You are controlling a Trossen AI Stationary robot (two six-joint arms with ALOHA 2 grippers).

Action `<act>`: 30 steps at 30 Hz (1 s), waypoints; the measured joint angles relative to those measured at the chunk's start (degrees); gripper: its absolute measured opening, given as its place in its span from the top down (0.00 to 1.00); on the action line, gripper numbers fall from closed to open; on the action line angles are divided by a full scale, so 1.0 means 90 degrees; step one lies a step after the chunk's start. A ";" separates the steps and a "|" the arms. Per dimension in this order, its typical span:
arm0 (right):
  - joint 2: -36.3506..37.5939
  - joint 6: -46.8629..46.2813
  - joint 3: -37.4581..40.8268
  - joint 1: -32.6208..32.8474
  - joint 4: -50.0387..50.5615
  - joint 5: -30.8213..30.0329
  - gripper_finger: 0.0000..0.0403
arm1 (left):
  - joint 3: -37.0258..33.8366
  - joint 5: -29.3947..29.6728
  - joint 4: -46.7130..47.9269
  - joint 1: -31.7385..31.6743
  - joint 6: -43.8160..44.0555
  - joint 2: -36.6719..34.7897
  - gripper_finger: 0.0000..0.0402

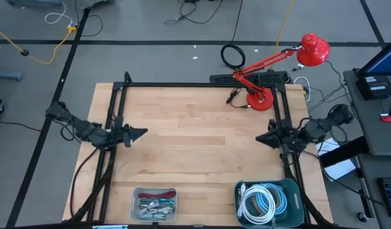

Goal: Pick & Place USB Port
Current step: Return to Home Position

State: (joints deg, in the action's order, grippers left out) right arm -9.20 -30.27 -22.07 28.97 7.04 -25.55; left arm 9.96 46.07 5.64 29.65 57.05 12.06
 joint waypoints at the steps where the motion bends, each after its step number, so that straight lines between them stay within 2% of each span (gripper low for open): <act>1: 0.0104 0.0033 0.0248 0.0002 -0.0368 -0.0033 1.00 | -0.0122 0.0004 0.0058 0.0000 -0.0022 -0.0221 1.00; 6: 0.0557 0.0331 0.1309 -0.0002 -0.1709 -0.0620 1.00 | -0.0559 0.0062 0.0623 -0.0005 0.0019 -0.1159 1.00; 12: 0.0901 0.0544 0.2167 -0.0002 -0.2785 -0.0924 1.00 | -0.0532 0.0234 0.0751 -0.0076 -0.0279 -0.1304 1.00; 14: 0.0952 0.0441 0.2328 -0.0002 -0.2763 -0.1155 1.00 | -0.0530 0.0254 0.0738 -0.0098 -0.0284 -0.1286 1.00; 17: 0.0990 0.0272 0.2327 -0.0009 -0.2167 -0.1549 1.00 | -0.0509 0.0326 0.0816 -0.0205 -0.0300 -0.1310 1.00; 19: 0.0999 0.0208 0.2329 -0.0027 -0.1948 -0.1691 1.00 | -0.0432 0.0294 0.1285 -0.0319 -0.0090 -0.1308 1.00; 21: 0.0999 0.0184 0.2333 -0.0073 -0.1827 -0.1655 1.00 | -0.0326 0.0222 0.1867 -0.0445 0.0259 -0.1307 1.00; 27: 0.1003 -0.0221 0.2341 -0.0390 -0.1372 -0.1253 1.00 | -0.0316 -0.0328 0.1847 -0.0858 0.0169 -0.1307 1.00; 30: 0.1002 -0.0180 0.2342 -0.0728 -0.1361 -0.0729 1.00 | -0.0316 -0.0593 0.1844 -0.1109 0.0117 -0.1307 1.00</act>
State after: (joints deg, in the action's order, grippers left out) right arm -0.18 -31.90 -0.99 22.42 -5.21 -32.11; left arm 7.11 40.73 22.24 19.67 58.11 0.30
